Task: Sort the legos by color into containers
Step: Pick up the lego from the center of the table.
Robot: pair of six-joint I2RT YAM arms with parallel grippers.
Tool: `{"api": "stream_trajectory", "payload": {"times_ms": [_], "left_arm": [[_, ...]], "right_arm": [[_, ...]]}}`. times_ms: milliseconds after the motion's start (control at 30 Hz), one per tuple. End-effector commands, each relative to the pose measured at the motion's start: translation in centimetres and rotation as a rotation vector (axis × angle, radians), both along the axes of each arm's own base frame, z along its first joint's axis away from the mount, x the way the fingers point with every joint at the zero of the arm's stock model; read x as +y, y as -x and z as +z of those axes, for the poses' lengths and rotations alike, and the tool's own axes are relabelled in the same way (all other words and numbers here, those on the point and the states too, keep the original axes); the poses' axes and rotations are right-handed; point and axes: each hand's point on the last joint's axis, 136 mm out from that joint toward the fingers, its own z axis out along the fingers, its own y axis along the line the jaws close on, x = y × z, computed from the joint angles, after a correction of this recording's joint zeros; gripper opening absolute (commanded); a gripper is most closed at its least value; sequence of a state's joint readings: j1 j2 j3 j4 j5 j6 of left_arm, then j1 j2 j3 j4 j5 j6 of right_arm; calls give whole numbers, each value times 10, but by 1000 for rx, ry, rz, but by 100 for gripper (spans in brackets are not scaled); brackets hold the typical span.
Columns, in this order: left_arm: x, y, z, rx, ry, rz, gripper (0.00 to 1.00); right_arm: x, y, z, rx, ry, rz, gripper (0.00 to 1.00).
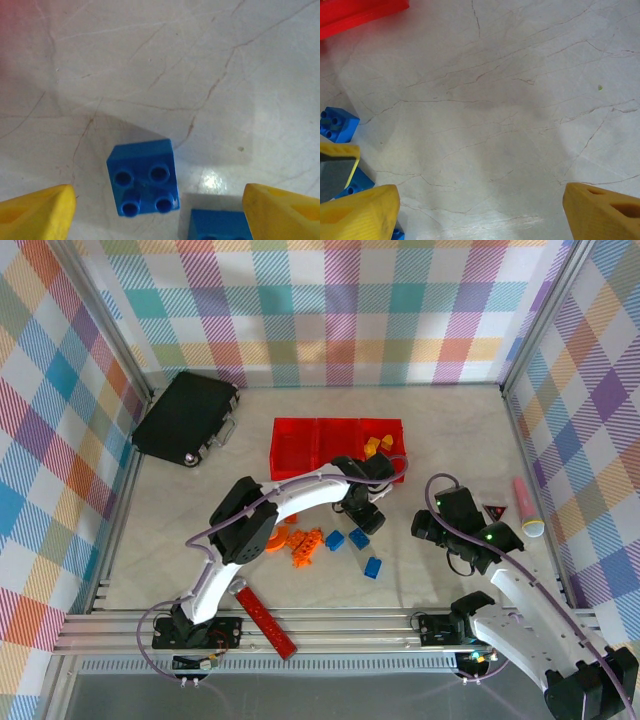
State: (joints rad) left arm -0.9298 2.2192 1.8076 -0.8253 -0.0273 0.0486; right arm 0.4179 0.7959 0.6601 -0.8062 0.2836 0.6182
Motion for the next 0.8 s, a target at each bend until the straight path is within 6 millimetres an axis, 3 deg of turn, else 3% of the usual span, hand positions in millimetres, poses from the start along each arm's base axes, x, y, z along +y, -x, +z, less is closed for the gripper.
{"api": "stream_trajectory", "payload": {"times_ms": [0,100,233,567,767], "left_arm": [[-2,-4,2,-24,-18,21,83],[-4,-8,0,-36,-12,37,77],[-2,-9,-9,1,-35,65,62],[8,-8,-21,46,-51,114,55],[19,-9,-24,61,-55,158,44]], "right_arm": [[-3,4,-7,32,4,-17,85],[-3,4,-7,34,4,-17,85],[-3,4,-7,35,6,-17,85],[-4,4,-7,33,10,-23,85],[-5,5,-7,33,10,-29,85]]}}
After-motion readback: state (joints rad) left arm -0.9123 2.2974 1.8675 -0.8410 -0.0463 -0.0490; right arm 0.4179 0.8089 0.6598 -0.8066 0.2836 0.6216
